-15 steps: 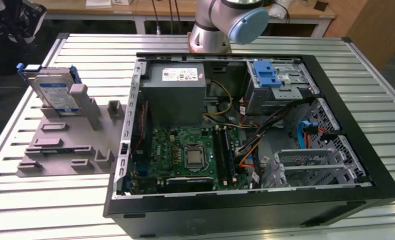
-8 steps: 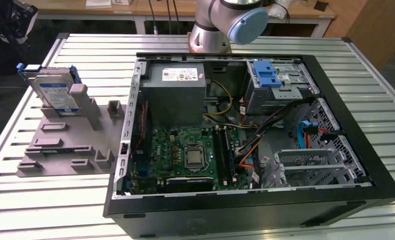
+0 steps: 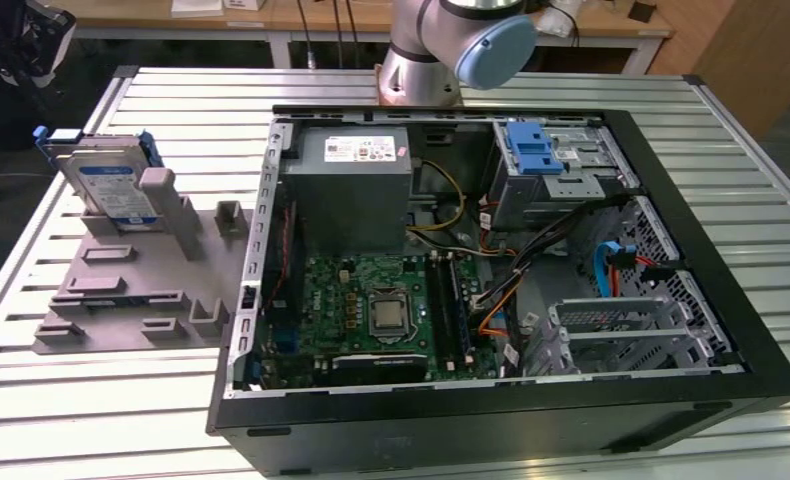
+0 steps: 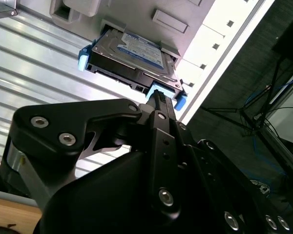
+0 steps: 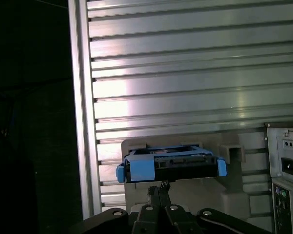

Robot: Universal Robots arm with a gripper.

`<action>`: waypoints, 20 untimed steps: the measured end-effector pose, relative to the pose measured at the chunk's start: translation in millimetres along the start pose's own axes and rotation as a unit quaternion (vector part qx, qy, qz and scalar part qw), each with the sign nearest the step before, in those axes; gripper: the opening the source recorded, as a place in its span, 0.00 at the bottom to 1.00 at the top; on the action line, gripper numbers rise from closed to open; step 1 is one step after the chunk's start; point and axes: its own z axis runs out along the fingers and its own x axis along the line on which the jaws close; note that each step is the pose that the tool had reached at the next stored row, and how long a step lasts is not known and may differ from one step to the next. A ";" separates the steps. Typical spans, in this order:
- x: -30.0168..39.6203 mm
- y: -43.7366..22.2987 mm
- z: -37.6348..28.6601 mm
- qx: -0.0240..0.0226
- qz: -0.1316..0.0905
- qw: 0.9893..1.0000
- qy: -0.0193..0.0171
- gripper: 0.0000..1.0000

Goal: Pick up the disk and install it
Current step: 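Pick up the disk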

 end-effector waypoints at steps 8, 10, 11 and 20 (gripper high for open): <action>0.0 0.0 0.1 0.000 -0.006 1.000 0.000 0.11; 0.0 0.0 0.1 0.000 -0.015 1.000 0.001 0.11; 0.0 0.0 0.1 0.000 -0.020 1.000 0.001 0.11; 0.0 0.0 0.2 0.002 -0.091 0.996 0.004 0.11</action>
